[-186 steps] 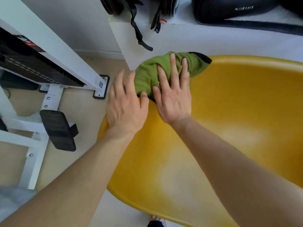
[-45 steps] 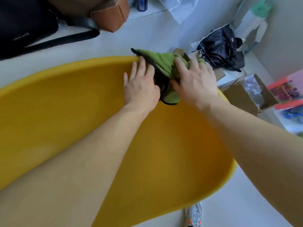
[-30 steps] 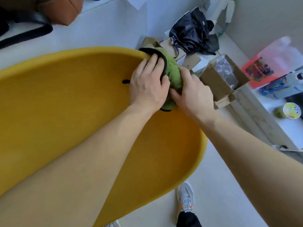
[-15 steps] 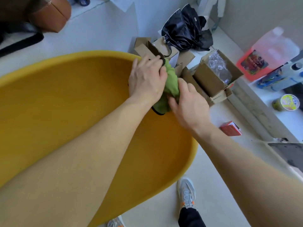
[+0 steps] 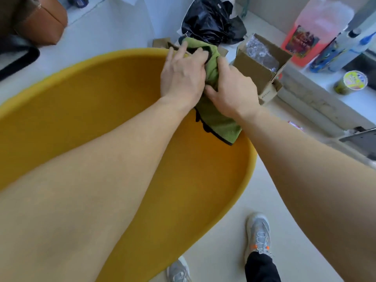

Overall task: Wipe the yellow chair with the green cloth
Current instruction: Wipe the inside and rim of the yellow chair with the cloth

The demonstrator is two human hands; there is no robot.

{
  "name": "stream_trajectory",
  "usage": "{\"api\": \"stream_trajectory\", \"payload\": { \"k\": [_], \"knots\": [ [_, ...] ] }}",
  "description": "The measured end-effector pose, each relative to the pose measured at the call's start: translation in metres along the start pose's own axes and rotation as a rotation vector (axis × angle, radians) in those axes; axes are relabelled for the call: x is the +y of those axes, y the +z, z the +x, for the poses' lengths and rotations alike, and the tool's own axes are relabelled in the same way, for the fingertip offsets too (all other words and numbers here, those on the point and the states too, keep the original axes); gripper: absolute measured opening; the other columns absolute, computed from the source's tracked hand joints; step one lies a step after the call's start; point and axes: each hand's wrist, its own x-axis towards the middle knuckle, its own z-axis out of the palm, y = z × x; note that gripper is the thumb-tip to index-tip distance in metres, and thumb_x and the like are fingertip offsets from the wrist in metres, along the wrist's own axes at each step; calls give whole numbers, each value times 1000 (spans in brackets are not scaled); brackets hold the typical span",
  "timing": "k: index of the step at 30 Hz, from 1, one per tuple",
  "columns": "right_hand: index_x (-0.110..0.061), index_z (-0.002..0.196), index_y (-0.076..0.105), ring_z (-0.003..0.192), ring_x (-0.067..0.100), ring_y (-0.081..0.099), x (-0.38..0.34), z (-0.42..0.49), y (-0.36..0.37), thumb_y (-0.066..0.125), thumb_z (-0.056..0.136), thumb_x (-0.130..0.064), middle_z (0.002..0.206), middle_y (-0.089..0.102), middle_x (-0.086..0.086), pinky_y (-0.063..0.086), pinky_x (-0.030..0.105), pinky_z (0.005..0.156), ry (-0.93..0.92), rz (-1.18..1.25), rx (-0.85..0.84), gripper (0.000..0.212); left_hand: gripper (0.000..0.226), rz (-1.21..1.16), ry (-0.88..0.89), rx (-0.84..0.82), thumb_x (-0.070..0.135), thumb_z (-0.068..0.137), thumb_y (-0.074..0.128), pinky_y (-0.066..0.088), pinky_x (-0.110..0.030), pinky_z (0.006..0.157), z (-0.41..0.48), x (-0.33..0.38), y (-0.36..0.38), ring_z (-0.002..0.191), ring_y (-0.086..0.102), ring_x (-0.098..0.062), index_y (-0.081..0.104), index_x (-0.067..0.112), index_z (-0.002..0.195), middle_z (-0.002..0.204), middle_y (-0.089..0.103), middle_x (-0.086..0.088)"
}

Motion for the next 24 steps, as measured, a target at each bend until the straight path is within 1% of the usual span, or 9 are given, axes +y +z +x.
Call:
{"api": "stream_trajectory", "payload": {
  "k": [7,10,12,14,15,17,20,22,24],
  "knots": [
    [-26,127,36,93,39,66,65,-158,63,61,88,-37,108,70,9,40,34,68,448,380,189,47,55,40,454,-105,19,98,40,15,-52,121,-120,51,66,153,11,-35,35,28,153,167,14,-1],
    [-35,143,22,71,-3,62,64,-212,111,64,92,-38,96,65,-19,42,11,56,648,546,192,66,58,-20,494,-210,15,95,29,16,-52,121,-179,66,105,153,10,-33,40,30,150,168,9,-3],
    [-27,146,27,75,-18,59,62,-258,148,67,93,-30,94,55,-31,44,4,58,716,621,73,67,59,-29,583,-285,13,94,22,21,-52,119,-220,59,123,152,13,-32,45,29,146,168,5,-2],
    [-14,136,46,97,0,67,55,-289,163,65,95,-19,104,65,-14,56,22,80,857,776,-68,46,54,-37,633,-335,7,93,33,45,-48,103,-251,47,129,144,34,-31,52,26,140,167,10,-3],
    [-12,128,53,101,15,69,53,-292,162,63,95,-18,107,69,-3,57,36,84,925,830,-80,34,51,-66,594,-312,4,92,44,56,-43,84,-257,41,126,130,51,-29,58,24,136,164,21,-4],
    [-8,111,56,98,26,67,54,-273,145,61,95,-20,102,69,4,51,34,76,959,807,-5,21,37,-157,419,-206,10,91,60,57,-40,57,-248,37,117,94,67,-28,66,20,126,147,54,-7],
    [-18,105,46,95,21,61,58,-208,90,61,92,-23,92,59,-7,37,20,71,820,677,165,20,12,-400,156,-50,24,95,62,47,-26,53,-196,48,94,71,63,-21,66,16,103,96,69,-3],
    [-23,114,45,101,15,61,56,-163,60,61,91,-30,106,61,-8,46,24,83,611,611,207,28,8,-520,-42,45,29,97,60,37,-12,56,-158,58,83,72,56,-6,60,22,96,87,64,7],
    [-18,118,48,106,19,60,53,-133,45,60,86,-36,116,63,-1,50,34,88,442,521,240,39,9,-634,-223,70,33,98,54,45,-21,60,-134,62,81,78,60,-11,56,24,99,90,65,8]
  ]
}}
